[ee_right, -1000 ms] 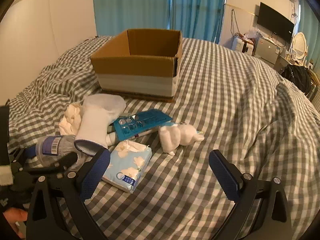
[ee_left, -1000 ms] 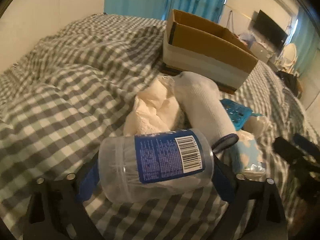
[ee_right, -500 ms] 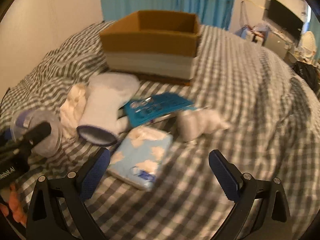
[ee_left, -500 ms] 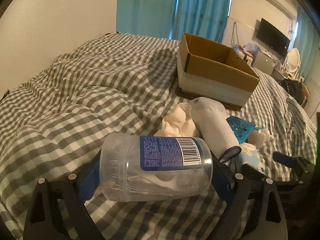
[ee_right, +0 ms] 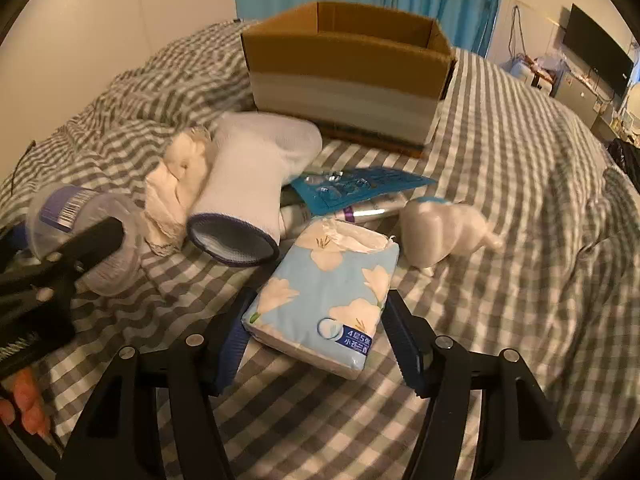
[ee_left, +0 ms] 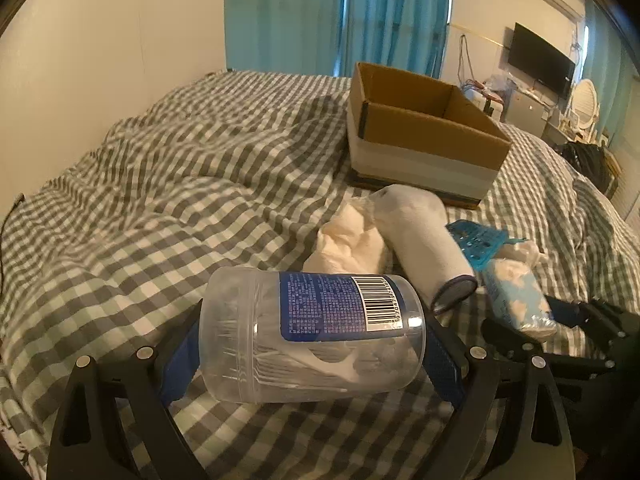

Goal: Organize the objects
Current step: 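Grasp the clear blue-labelled jar with the left tool while the right tool grasps the tissue pack, then carry the jar and tissue pack to the box and release both inside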

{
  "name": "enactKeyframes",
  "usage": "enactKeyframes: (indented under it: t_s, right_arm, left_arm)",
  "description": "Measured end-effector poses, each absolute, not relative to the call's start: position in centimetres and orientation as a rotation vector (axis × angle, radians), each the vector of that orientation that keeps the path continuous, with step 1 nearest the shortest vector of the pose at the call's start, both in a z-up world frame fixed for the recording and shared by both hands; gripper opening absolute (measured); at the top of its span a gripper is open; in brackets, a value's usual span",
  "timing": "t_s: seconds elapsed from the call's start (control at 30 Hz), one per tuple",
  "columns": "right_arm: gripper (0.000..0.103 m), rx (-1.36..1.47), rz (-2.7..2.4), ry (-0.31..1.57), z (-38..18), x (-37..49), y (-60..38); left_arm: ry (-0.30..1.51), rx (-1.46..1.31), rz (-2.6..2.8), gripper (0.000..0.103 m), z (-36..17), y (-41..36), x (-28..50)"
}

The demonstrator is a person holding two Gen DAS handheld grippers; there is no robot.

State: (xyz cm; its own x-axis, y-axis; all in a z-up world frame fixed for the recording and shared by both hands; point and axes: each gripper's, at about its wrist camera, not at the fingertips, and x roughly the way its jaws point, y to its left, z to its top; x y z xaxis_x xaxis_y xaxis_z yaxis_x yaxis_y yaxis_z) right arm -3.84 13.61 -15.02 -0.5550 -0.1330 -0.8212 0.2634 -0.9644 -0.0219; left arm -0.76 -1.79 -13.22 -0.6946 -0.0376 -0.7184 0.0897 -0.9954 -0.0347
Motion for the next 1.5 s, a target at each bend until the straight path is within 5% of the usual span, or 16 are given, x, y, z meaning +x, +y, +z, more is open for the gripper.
enactKeyframes:
  t_s: [0.83,1.27,1.5]
  right_arm:
    - [0.063,0.740,-2.789,0.206,3.7,-1.5,18.7]
    - [0.063,0.622,-2.773,0.163,7.8,-11.5,19.5]
    - [0.063,0.648,-2.756,0.189,6.8,-18.9,18.5]
  left_arm:
    - [0.049,0.823,-3.048,0.090,1.8,2.6,-3.4]
    - [0.124,0.880,-3.121,0.089,2.8,3.3,-15.3]
    - [0.004,0.940,-3.132,0.089,-0.2,3.7,-21.7]
